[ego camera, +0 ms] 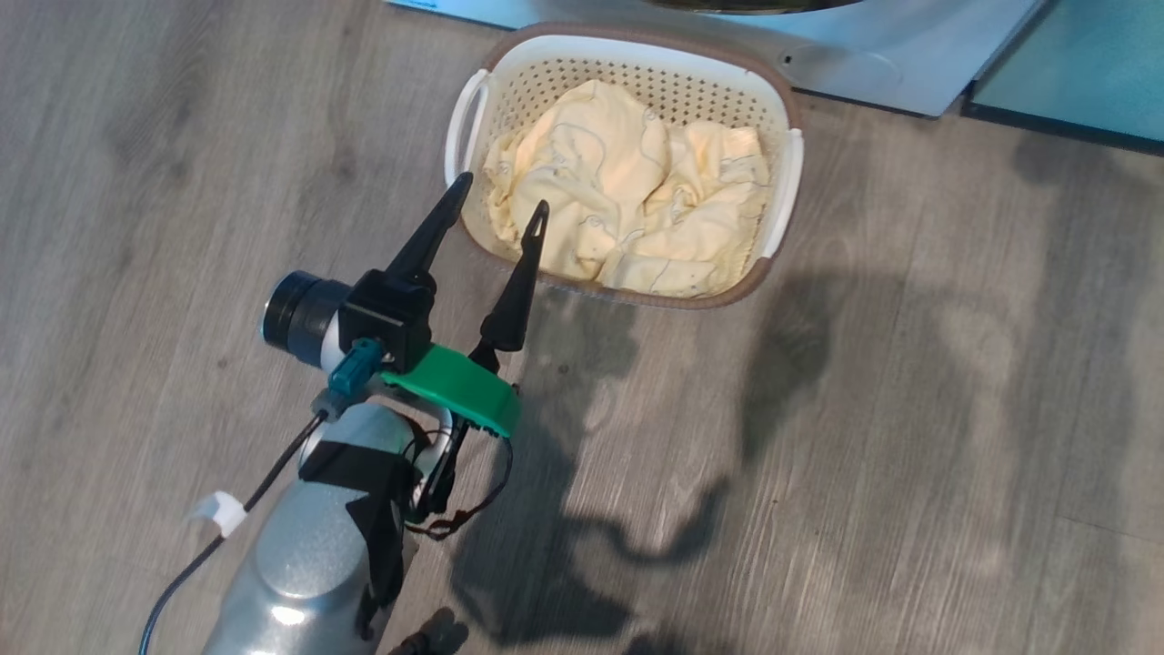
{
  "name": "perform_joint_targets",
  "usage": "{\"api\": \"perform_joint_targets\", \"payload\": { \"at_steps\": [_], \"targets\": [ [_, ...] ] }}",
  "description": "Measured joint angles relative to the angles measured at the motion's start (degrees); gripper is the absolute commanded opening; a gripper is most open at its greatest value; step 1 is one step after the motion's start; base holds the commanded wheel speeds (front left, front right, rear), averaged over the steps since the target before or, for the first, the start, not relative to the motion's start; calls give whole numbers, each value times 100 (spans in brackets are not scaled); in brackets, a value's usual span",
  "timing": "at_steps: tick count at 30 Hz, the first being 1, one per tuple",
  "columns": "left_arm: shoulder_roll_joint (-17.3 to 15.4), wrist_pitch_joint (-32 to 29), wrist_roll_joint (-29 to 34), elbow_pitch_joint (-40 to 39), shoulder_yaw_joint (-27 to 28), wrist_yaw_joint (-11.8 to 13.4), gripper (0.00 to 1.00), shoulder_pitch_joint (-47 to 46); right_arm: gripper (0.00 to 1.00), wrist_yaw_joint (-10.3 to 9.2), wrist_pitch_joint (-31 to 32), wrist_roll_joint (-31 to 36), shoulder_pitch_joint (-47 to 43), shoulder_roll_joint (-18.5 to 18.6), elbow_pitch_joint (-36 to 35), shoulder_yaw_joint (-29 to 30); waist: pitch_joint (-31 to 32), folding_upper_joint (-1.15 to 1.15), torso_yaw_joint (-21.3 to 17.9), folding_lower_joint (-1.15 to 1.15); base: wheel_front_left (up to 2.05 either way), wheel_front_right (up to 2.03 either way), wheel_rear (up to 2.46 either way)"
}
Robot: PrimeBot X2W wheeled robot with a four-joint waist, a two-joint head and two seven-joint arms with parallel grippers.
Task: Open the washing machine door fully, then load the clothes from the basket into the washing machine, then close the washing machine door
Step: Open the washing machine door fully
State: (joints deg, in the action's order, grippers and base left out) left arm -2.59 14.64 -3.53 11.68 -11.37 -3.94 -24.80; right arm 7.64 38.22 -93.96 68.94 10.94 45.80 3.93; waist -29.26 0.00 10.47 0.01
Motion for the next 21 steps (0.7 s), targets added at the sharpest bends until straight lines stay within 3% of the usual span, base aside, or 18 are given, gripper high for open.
{"api": "perform_joint_targets", "payload": {
  "at_steps": [21],
  "targets": [
    [65, 0, -188, -133, -364, 59, 100, -74, 0, 0, -82, 434, 1723, 148, 1436, -521, -362, 0, 518, 0, 0, 0, 0]
  ]
}}
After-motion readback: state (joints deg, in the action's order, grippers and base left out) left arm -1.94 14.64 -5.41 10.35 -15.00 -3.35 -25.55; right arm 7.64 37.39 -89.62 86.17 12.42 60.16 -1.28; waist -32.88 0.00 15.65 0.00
